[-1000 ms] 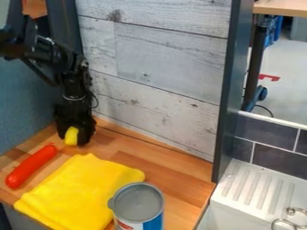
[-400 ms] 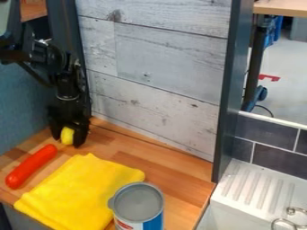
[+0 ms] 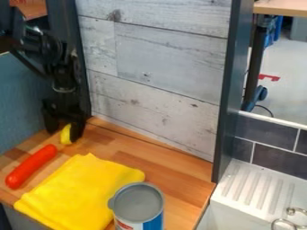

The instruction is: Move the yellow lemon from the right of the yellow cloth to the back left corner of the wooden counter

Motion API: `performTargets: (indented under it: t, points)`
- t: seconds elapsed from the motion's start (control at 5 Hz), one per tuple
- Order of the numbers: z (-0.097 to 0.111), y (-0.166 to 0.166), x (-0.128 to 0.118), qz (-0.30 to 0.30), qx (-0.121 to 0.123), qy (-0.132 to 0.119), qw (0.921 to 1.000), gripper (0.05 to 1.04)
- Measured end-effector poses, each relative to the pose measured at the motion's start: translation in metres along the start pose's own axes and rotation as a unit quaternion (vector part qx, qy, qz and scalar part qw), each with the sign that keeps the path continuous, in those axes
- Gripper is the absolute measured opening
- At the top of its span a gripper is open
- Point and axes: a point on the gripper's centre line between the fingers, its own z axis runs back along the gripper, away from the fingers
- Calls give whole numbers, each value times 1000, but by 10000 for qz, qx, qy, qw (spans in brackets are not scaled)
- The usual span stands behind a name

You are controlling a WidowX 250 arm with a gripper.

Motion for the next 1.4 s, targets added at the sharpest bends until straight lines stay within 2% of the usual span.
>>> performTargets:
  t: [0.2, 0.4, 0.6, 0.8, 1.0, 1.2, 1.4]
  points:
    - [13, -4, -8, -29, -82, -101, 9999, 1003]
    - [34, -11, -21, -45, -242, -280, 9993, 1003]
    - [67, -18, -53, -288, -342, 79, 9990, 1003]
    - [75, -62, -82, -1068, -639, 834, 9887, 1003]
    - [82, -109, -119, -1548, -1060, 940, 9777, 1003]
    - [90, -147, -144, -1982, -1331, 678, 9687, 1003]
    - [106, -161, -155, -2248, -1099, 598, 9663, 1003]
